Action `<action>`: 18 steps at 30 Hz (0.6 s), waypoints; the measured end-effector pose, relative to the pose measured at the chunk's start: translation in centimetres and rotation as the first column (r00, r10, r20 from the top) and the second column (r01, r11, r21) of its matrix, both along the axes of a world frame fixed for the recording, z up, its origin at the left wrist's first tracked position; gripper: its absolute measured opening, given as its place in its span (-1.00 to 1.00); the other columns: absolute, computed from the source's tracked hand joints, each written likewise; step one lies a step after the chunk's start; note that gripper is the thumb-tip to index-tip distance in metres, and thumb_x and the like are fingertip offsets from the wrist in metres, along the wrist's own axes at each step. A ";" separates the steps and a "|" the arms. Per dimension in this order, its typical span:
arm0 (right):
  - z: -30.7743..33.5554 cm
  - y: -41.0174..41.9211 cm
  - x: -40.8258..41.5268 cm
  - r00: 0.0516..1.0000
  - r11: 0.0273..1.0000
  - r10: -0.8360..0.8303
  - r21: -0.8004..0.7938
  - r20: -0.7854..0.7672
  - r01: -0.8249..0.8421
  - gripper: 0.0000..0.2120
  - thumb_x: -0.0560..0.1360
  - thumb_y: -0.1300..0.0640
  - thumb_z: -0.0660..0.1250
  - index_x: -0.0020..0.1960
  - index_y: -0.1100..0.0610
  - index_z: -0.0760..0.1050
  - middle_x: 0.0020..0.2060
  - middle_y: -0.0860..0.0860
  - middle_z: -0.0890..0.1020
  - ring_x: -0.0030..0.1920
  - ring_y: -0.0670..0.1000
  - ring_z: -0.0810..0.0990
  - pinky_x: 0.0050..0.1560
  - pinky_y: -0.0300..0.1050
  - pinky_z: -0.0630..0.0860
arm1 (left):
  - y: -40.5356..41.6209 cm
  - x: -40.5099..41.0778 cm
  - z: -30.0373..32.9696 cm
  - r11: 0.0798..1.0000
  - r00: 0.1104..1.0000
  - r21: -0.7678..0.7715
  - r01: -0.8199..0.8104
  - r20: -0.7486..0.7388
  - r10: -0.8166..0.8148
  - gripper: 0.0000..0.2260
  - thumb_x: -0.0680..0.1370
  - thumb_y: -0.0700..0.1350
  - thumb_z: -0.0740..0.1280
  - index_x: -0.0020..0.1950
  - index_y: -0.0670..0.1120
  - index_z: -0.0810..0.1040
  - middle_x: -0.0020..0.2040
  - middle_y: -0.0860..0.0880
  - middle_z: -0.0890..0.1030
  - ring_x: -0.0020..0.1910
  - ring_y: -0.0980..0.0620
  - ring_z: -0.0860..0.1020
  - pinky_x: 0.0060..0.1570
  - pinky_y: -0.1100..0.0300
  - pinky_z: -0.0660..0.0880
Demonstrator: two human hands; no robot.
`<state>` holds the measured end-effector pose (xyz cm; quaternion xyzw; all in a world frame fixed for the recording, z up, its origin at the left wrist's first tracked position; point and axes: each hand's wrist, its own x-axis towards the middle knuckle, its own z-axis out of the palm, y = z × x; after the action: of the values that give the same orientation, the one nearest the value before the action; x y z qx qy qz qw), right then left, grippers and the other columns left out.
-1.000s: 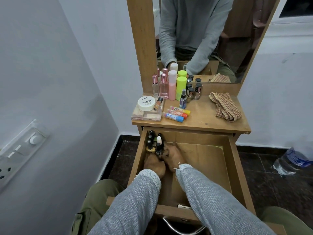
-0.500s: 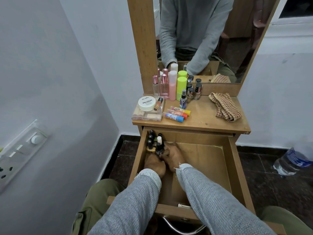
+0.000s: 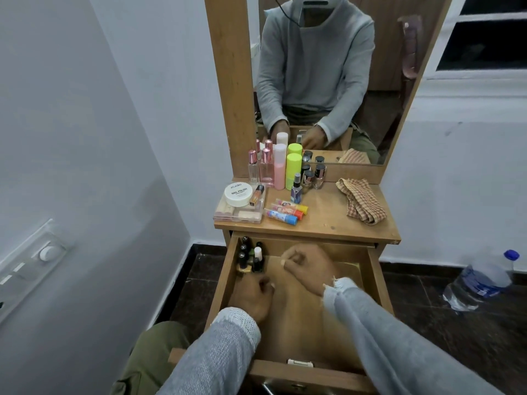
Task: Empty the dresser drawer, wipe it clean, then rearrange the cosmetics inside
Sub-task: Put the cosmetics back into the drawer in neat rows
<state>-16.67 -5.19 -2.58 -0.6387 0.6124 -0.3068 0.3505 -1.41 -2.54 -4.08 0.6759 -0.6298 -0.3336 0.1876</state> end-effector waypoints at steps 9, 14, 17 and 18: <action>7.7 -5.2 -2.9 0.966 0.904 -0.240 -0.384 -0.093 0.188 -0.93 0.50 0.13 0.36 -0.04 0.08 0.58 -0.20 -0.07 0.61 -0.19 -0.13 0.53 -0.18 -0.24 0.49 | -2.8 -0.1 6.7 0.971 0.977 -0.233 -0.054 -0.213 0.003 -0.94 0.56 -0.11 0.35 -0.02 0.01 0.61 -0.11 0.07 0.65 -0.12 0.07 0.61 -0.05 0.18 0.59; 9.3 -8.7 -3.1 0.920 0.883 -0.304 -0.436 -0.247 0.175 -0.77 0.49 0.06 0.36 0.12 0.09 0.54 -0.08 0.02 0.59 -0.10 -0.01 0.54 -0.04 -0.04 0.54 | -3.2 0.7 7.6 0.962 0.965 -0.255 -0.100 -0.261 0.031 -0.93 0.56 -0.13 0.35 -0.01 0.01 0.61 -0.12 0.07 0.64 -0.11 0.11 0.60 -0.20 0.35 0.49; 10.0 -9.8 -2.5 0.892 0.900 -0.294 -0.414 -0.344 0.137 -0.71 0.50 0.07 0.37 0.20 0.10 0.50 -0.01 0.04 0.57 -0.05 0.02 0.53 0.01 -0.03 0.53 | -2.7 1.0 7.2 0.966 0.941 -0.225 -0.124 -0.335 0.043 -0.93 0.56 -0.18 0.35 -0.02 -0.05 0.62 -0.15 -0.02 0.65 -0.30 0.08 0.61 -0.43 0.35 0.52; 10.1 -10.0 -2.4 0.892 0.905 -0.281 -0.408 -0.353 0.123 -0.71 0.51 0.08 0.36 0.21 0.11 0.50 0.00 0.05 0.56 -0.05 0.02 0.53 0.02 -0.04 0.53 | -2.4 1.1 7.0 0.968 0.931 -0.215 -0.130 -0.362 0.045 -0.93 0.55 -0.19 0.35 -0.03 -0.06 0.62 -0.15 -0.05 0.65 -0.35 0.07 0.60 -0.46 0.32 0.52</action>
<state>-19.02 -15.17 7.54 -0.6747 0.6654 -0.3148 0.0534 -0.33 -4.99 2.88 0.6053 -0.5899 -0.3640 0.3913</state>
